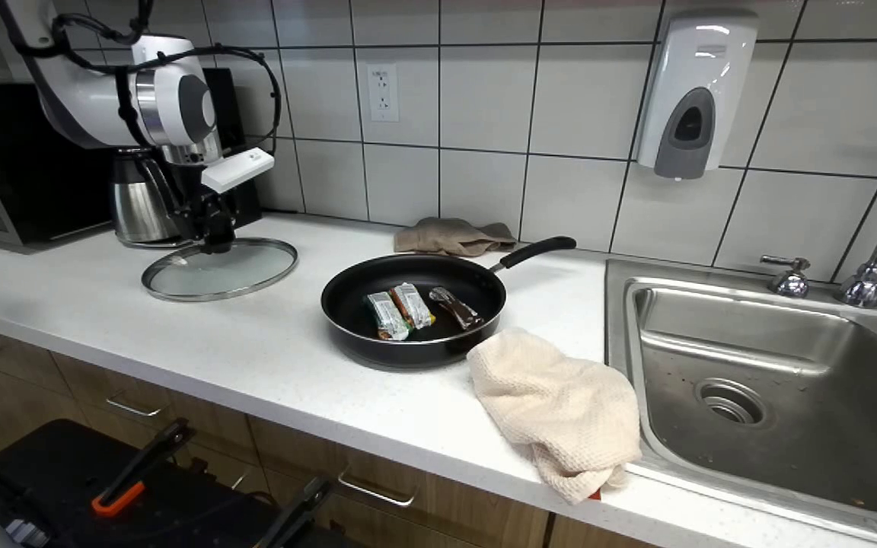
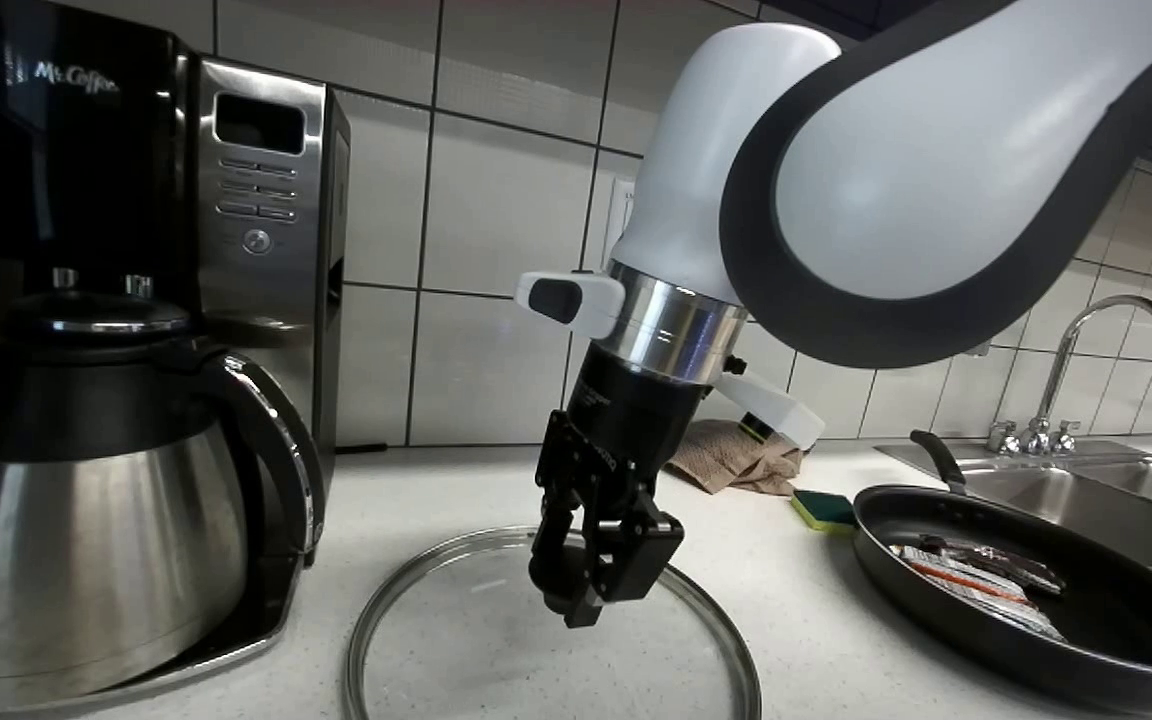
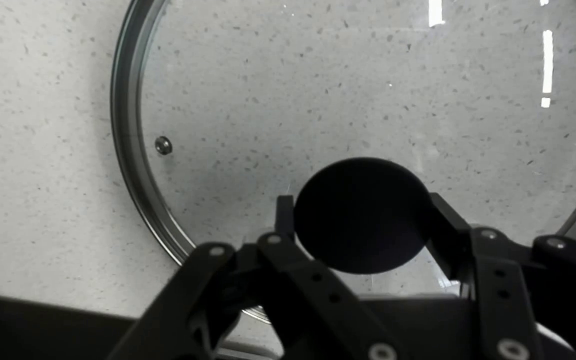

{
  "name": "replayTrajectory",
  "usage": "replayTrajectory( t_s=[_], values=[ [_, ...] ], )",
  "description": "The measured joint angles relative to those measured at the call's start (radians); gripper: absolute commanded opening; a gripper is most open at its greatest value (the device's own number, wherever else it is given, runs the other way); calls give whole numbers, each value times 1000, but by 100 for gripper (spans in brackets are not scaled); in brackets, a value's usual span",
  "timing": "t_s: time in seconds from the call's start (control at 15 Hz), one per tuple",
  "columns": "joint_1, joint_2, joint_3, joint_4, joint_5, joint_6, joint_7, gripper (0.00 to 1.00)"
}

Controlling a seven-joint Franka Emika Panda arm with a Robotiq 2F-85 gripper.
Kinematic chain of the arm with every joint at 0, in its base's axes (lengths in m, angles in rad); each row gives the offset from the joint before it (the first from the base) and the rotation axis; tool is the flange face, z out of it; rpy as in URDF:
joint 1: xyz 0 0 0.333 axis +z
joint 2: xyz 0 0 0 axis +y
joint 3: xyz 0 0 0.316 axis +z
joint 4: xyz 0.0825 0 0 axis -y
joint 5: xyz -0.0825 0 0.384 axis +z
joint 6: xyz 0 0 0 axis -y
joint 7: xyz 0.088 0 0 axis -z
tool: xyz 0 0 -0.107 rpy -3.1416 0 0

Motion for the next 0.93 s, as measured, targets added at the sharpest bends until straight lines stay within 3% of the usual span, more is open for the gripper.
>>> replayTrajectory(
  t_s=[0.93],
  values=[
    [22, -28, -45, 10, -54, -24, 0, 39]
  ],
)
